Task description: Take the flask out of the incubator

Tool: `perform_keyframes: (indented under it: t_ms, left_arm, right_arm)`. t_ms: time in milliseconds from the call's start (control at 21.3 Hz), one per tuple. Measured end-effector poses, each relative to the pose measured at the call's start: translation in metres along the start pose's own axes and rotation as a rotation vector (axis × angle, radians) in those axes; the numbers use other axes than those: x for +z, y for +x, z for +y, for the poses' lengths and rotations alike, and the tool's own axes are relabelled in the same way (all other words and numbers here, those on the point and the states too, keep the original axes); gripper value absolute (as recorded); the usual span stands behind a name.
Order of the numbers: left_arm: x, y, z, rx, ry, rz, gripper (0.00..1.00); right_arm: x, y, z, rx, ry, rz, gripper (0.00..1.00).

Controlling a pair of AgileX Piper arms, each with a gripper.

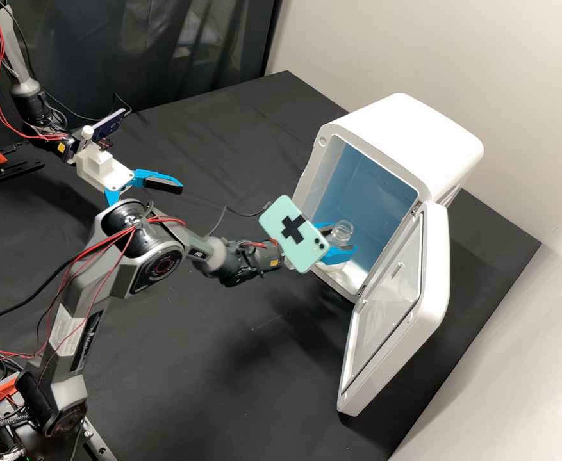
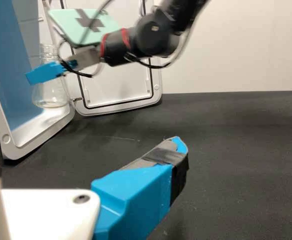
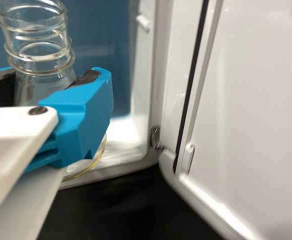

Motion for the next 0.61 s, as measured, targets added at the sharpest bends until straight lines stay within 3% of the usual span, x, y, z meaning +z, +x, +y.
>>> perform_keyframes:
  t_ms: [141,376,611]
  left_arm:
    - [0.000,0.000,0.0000,0.000,0.000,0.000,1.00]
    - [-0.003,-0.002,0.0036,0.015,-0.001,0.015,1.00]
    - [-0.009,-0.006,0.0088,0.035,-0.008,0.036,1.00]
  right_arm:
    - [0.012,-0.021,-0.002,-0.011,-0.007,0.014,0.00]
    - [0.043,-0.058,-0.005,-0.036,-0.021,0.027,0.00]
    - [0.068,-0.084,-0.011,-0.048,-0.007,-0.015,0.00]
